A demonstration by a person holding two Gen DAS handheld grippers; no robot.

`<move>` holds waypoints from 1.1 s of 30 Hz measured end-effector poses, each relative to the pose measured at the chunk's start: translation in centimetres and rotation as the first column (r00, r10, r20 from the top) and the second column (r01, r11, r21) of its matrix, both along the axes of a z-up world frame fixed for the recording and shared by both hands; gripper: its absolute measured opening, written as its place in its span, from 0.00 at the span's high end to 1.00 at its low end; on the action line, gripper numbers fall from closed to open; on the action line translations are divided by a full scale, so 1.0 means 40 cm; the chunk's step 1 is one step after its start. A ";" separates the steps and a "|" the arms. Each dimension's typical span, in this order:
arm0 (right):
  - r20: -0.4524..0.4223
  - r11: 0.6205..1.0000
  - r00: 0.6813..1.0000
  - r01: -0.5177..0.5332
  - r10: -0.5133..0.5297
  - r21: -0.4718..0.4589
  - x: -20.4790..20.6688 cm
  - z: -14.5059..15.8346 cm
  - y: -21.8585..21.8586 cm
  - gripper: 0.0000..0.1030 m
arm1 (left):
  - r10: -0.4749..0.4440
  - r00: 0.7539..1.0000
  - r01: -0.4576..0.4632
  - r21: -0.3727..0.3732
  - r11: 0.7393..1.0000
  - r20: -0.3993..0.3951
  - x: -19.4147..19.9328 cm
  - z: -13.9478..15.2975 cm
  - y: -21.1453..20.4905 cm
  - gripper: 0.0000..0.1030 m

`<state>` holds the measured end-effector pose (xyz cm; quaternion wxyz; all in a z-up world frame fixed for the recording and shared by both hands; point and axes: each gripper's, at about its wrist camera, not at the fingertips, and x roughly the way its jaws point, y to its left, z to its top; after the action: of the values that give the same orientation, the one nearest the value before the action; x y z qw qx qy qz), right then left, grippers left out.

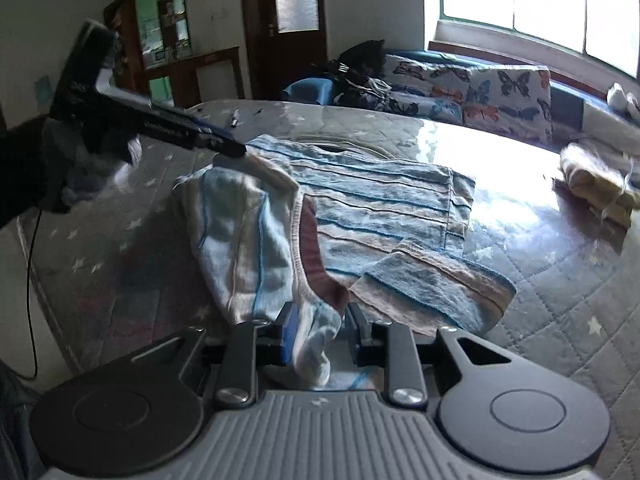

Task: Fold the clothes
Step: 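Lift and pull the cloth edges apart with both grippers to unfold it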

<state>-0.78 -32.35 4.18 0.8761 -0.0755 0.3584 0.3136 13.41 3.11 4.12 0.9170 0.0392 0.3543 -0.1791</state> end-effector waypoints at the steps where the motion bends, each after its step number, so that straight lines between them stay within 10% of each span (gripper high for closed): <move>1: -0.018 1.000 1.000 0.015 -0.015 0.012 0.012 -0.005 -0.002 0.72 | -0.003 1.000 0.003 -0.006 1.000 -0.023 0.014 -0.010 0.002 0.61; 6: -0.098 0.996 0.994 0.056 -0.049 0.067 0.052 -0.034 -0.010 0.71 | -0.044 0.996 0.041 -0.043 0.998 -0.073 0.014 -0.033 0.011 0.92; 19: 0.009 0.995 0.997 -0.074 0.074 0.072 0.005 -0.001 0.018 0.86 | -0.055 0.997 0.057 -0.046 0.997 0.051 -0.285 0.080 0.098 0.96; 33: -0.019 0.937 0.936 -0.350 0.350 0.004 -0.122 -0.015 0.046 0.81 | 0.067 0.997 -0.072 -0.095 0.993 -0.049 -0.441 0.032 0.197 0.94</move>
<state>-5.65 -30.51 3.58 0.8028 -0.1346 0.3477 0.4654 -4.24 10.97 5.39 0.9151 -0.0218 0.3674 -0.1648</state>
